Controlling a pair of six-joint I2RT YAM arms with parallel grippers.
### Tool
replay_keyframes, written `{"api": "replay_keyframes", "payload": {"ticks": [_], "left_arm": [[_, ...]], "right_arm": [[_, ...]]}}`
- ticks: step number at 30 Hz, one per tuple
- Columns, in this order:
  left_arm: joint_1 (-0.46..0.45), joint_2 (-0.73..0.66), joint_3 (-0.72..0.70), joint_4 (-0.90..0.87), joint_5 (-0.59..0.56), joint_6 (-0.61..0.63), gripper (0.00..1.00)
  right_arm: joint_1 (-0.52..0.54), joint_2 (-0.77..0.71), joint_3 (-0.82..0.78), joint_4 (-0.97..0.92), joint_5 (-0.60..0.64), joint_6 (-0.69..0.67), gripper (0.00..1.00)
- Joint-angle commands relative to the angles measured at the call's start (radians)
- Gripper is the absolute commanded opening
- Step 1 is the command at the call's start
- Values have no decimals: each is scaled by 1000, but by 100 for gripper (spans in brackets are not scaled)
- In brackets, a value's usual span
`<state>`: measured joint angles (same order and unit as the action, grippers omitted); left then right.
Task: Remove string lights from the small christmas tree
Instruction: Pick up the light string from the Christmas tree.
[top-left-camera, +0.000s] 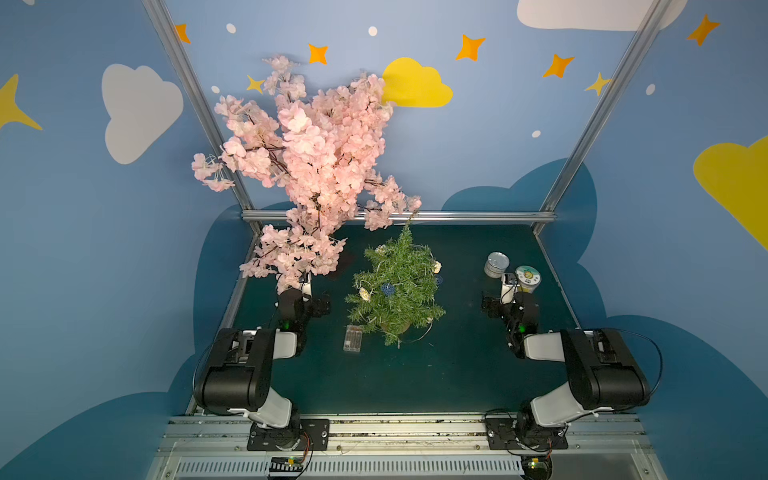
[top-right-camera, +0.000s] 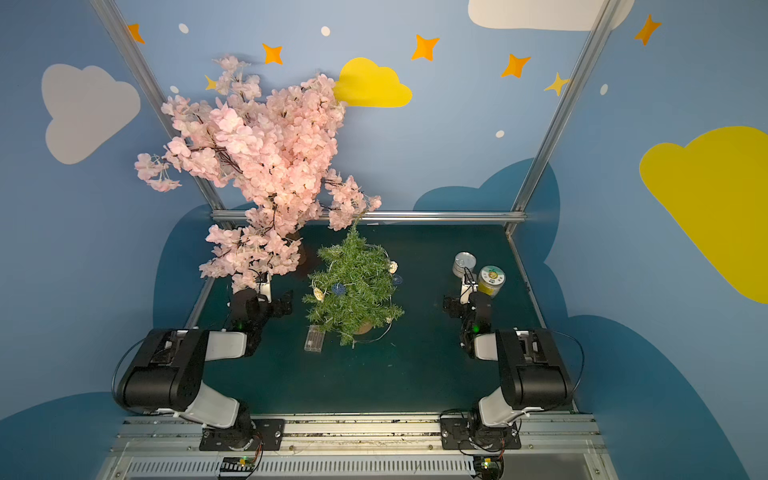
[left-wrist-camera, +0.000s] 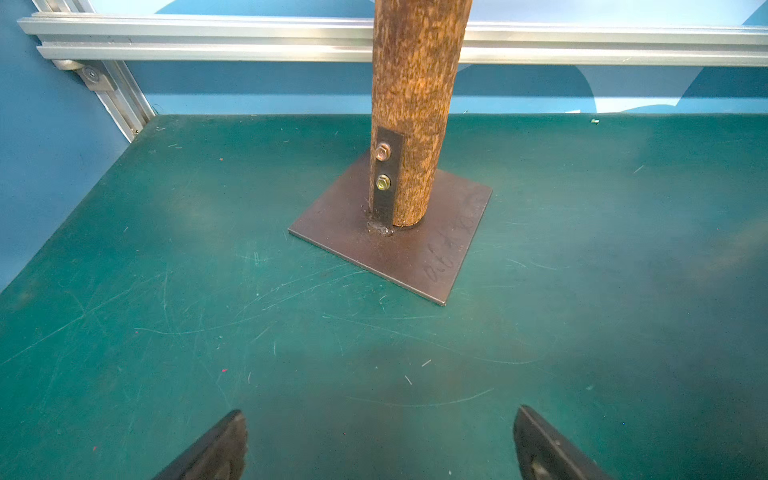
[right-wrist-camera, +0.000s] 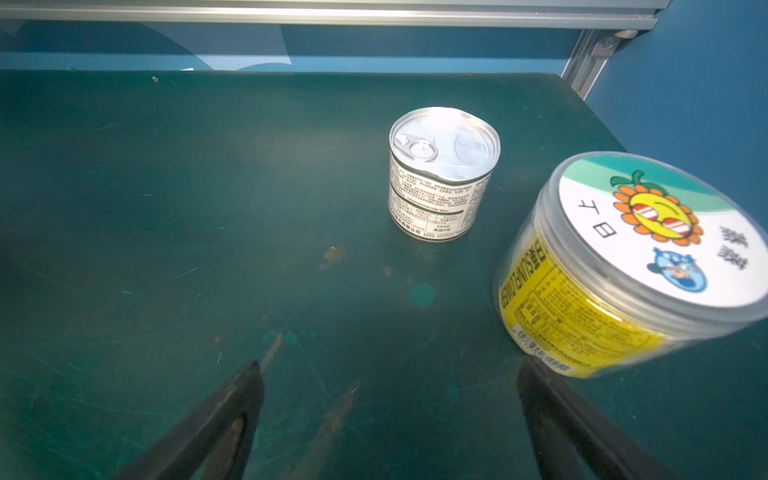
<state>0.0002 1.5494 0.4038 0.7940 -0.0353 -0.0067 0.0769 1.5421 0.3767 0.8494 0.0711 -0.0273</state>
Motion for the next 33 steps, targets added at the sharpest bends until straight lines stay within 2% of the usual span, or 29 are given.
{"api": "replay_keyframes", "payload": {"ticks": [1, 24, 33], "left_arm": [[9, -15, 9, -10, 18, 8, 100], [8, -17, 6, -9, 18, 7, 100], [9, -25, 9, -8, -12, -1, 100]], "right_arm": [[11, -14, -6, 42, 24, -11, 96], [10, -14, -2, 34, 21, -10, 96], [-32, -13, 22, -12, -62, 11, 96]]}}
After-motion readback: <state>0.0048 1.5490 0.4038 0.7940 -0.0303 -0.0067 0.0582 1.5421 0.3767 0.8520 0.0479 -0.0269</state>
